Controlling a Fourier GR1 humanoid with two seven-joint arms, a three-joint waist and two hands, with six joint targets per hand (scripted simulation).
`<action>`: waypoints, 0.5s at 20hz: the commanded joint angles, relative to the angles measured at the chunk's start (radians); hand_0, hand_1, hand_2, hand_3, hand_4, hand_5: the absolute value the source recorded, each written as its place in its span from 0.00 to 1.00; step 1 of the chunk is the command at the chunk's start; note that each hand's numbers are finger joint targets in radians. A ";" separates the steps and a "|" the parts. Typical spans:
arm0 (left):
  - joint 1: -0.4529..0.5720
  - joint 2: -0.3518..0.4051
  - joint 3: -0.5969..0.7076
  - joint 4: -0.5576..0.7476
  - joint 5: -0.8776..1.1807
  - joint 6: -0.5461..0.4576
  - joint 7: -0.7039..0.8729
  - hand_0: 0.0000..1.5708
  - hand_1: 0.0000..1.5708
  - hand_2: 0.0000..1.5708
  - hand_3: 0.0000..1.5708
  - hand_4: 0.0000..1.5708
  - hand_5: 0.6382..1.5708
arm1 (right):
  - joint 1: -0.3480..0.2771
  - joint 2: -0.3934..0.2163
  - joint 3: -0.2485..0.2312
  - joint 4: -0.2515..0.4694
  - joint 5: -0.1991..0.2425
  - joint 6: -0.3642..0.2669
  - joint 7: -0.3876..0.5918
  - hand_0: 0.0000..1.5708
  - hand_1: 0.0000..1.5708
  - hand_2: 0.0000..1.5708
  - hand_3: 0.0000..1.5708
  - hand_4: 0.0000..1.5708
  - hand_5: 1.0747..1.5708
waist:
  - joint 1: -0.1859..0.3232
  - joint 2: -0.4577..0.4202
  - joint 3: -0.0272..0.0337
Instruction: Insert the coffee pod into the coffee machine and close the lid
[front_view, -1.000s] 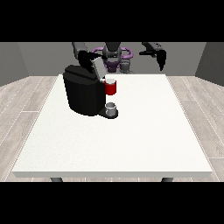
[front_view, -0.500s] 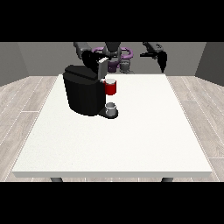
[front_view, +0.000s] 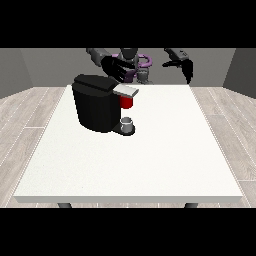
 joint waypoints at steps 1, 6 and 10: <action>-0.016 0.034 0.001 -0.058 0.039 -0.036 0.076 0.00 0.00 0.00 0.00 0.09 1.00 | -0.010 -0.016 -0.030 0.048 0.003 0.003 -0.057 0.00 0.00 0.00 0.00 0.09 1.00 | 0.036 0.002 0.0004; 0.023 0.002 -0.007 0.003 0.011 0.005 0.002 0.00 0.00 0.00 0.00 0.00 1.00 | -0.050 0.029 -0.010 -0.004 -0.007 0.023 -0.009 0.00 0.00 0.00 0.00 0.02 1.00 | -0.009 -0.029 0.0001; 0.060 -0.004 -0.003 0.014 -0.003 0.014 -0.067 0.00 0.00 0.00 0.00 0.12 1.00 | 0.084 0.106 0.053 -0.068 -0.043 0.068 -0.103 0.00 0.00 0.00 0.00 0.16 1.00 | -0.062 -0.085 0.0002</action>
